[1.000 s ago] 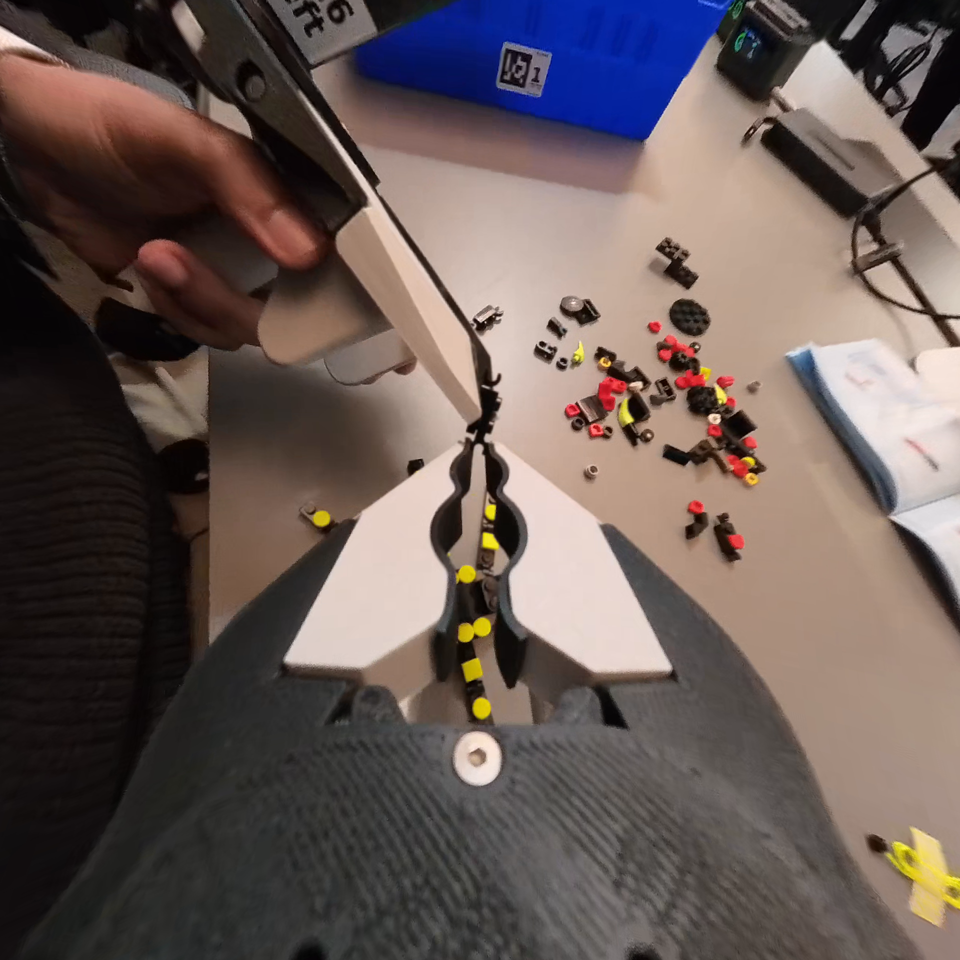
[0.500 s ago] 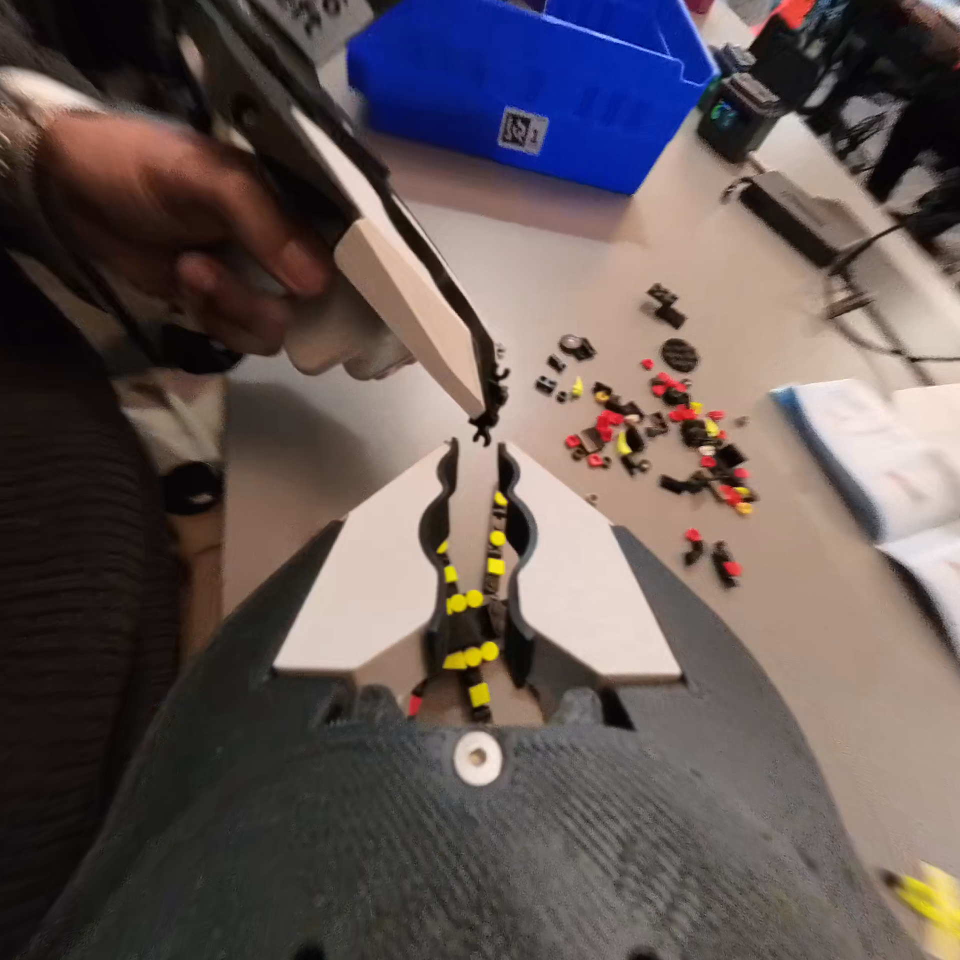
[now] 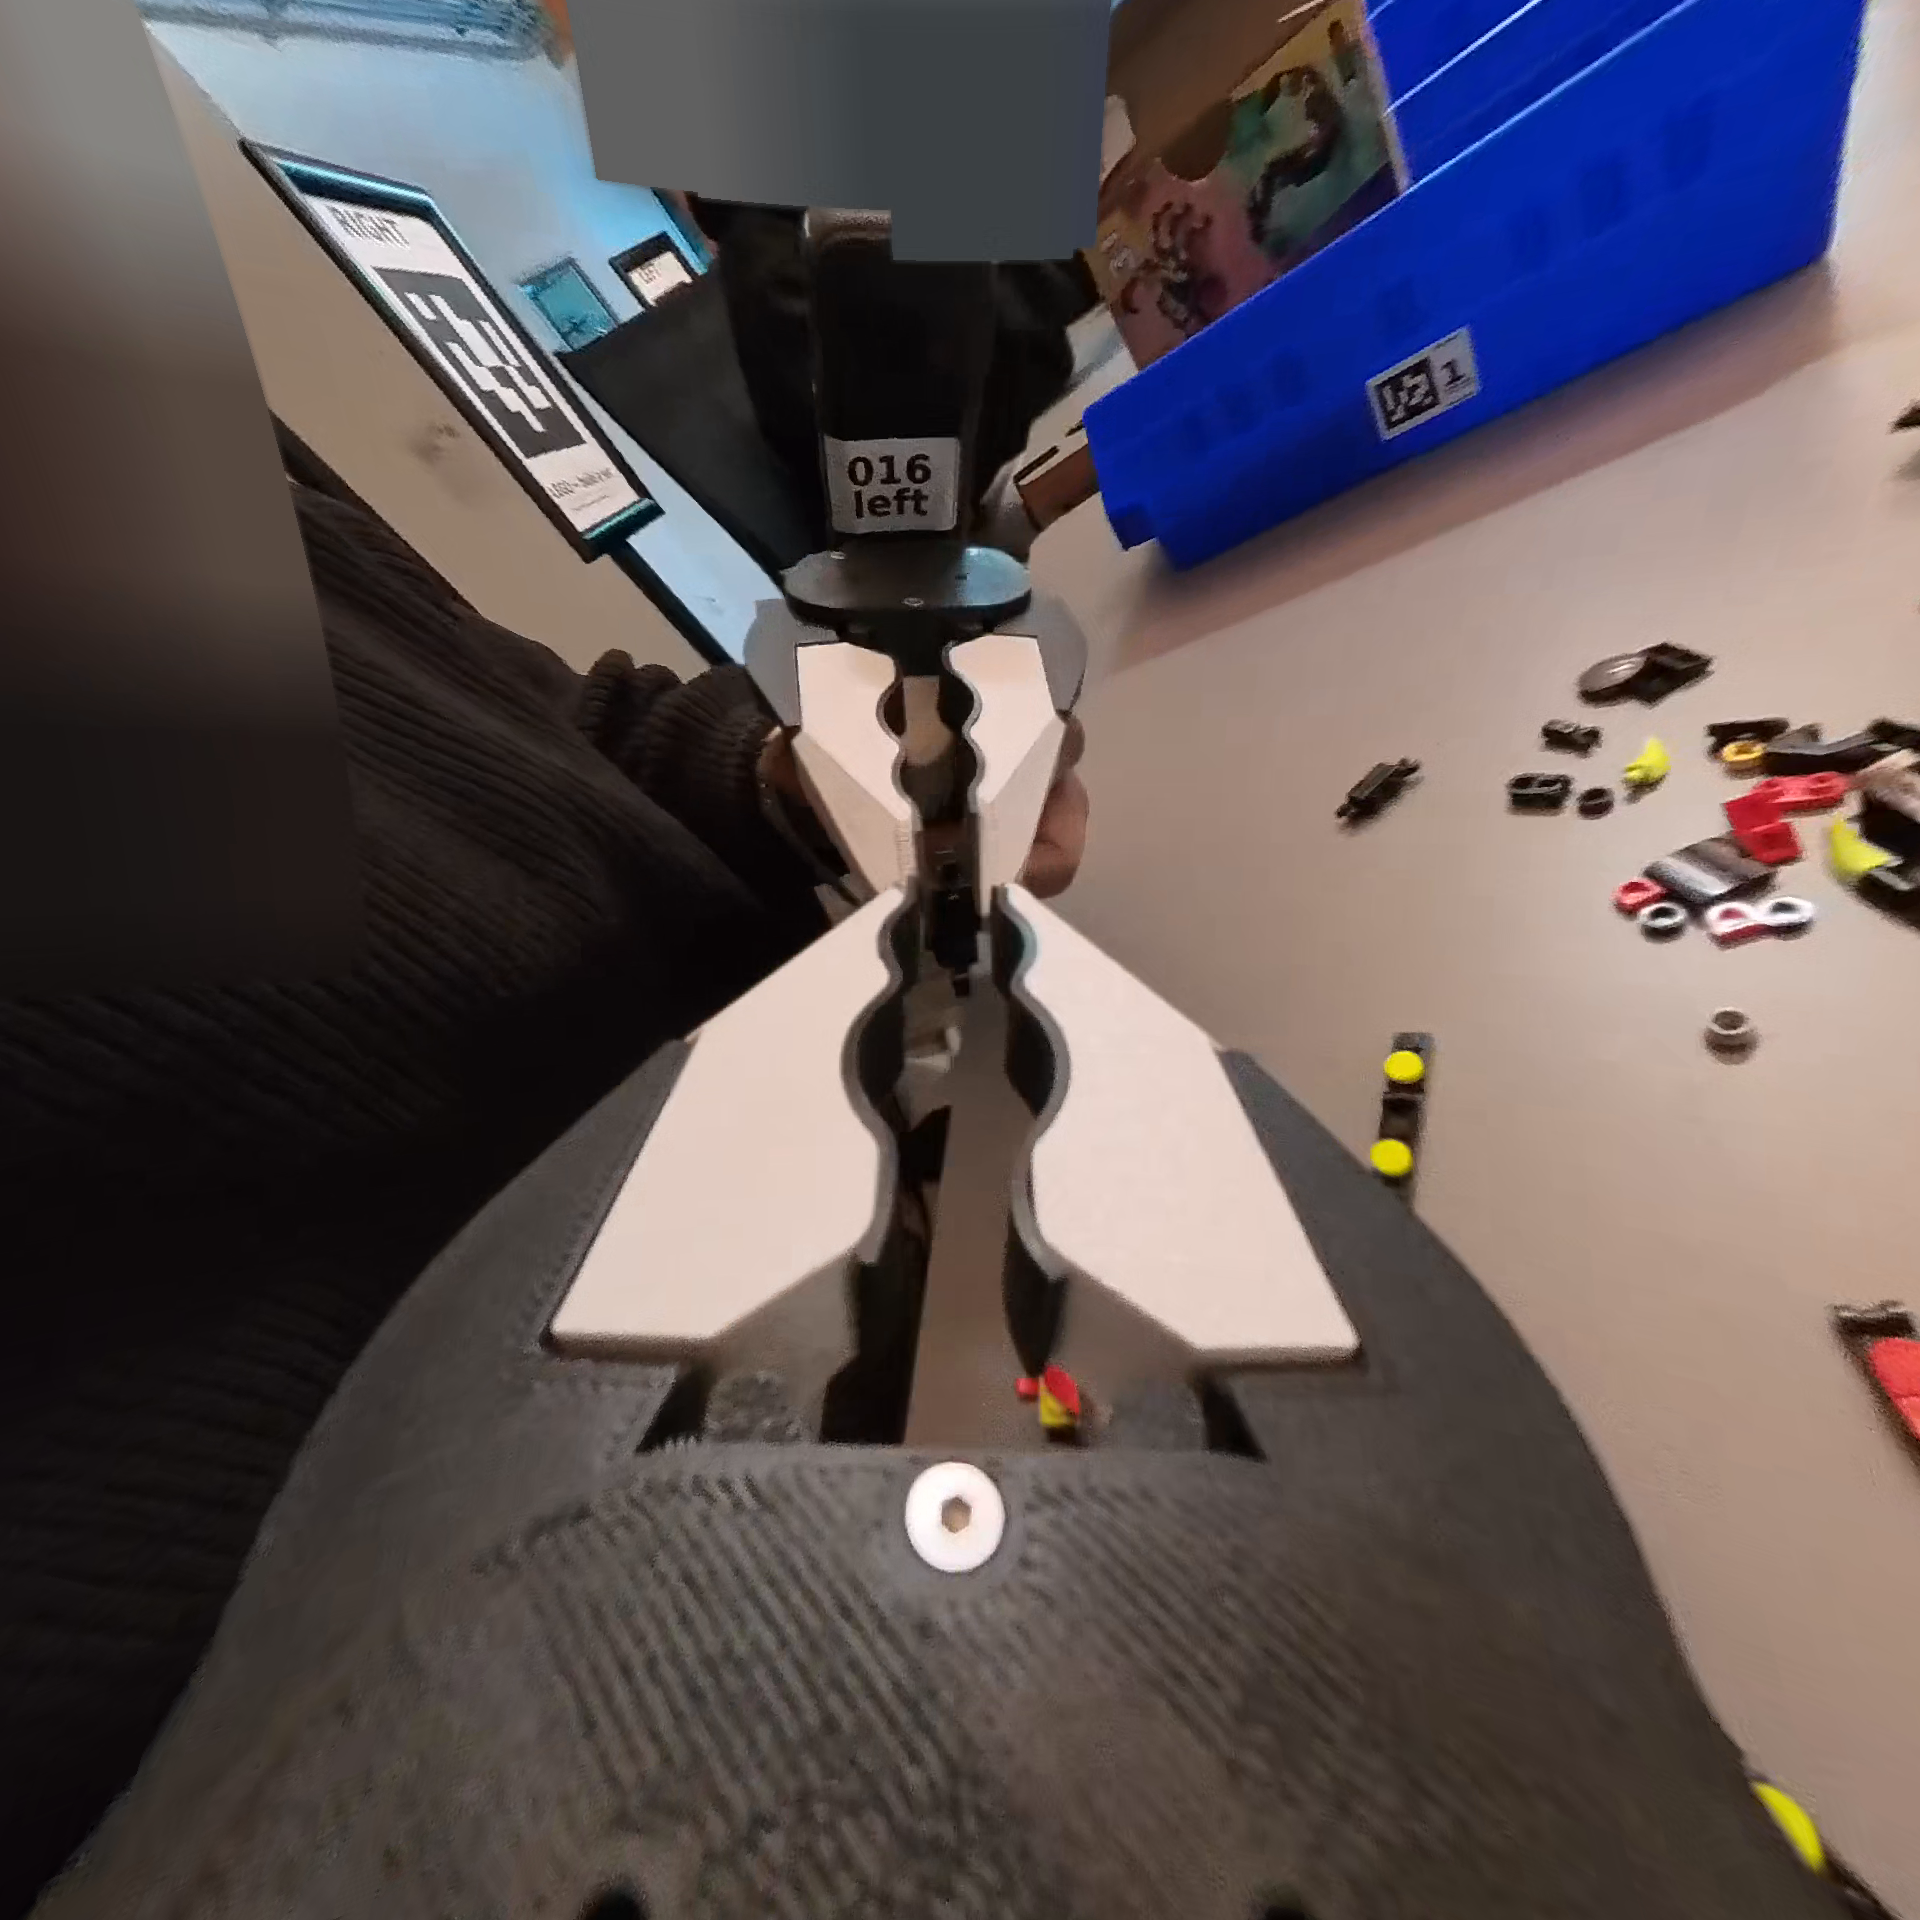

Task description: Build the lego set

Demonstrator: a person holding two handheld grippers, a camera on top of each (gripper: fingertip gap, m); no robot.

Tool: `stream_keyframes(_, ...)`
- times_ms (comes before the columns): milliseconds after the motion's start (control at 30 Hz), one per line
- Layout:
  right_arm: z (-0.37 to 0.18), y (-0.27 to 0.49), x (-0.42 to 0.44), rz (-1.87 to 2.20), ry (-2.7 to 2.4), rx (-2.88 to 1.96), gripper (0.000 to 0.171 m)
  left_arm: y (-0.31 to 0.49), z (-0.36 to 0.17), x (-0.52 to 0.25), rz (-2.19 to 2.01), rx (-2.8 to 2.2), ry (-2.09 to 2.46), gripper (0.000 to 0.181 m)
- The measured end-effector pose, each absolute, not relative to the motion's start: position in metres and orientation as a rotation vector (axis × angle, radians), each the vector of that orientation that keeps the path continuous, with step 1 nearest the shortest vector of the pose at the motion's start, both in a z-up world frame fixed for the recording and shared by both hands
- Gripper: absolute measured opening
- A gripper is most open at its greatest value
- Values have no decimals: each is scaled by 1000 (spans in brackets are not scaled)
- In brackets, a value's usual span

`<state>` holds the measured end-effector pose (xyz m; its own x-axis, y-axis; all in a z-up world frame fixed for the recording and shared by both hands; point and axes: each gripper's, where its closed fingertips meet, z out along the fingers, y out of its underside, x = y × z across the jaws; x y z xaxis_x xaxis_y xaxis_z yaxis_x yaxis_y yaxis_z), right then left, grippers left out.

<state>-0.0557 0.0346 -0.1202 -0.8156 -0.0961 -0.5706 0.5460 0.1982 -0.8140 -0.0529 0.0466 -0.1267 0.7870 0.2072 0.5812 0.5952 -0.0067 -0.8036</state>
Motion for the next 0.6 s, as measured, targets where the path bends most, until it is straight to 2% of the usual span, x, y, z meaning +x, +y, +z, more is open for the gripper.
stream_keyframes(467,-117,36,-50,-1713,2037,286,5,48,-124,-47,-445,-1545,-638,4)
stream_keyframes(600,-114,41,-58,-1747,1987,319,12,44,-119,-51,-484,-1480,-670,4)
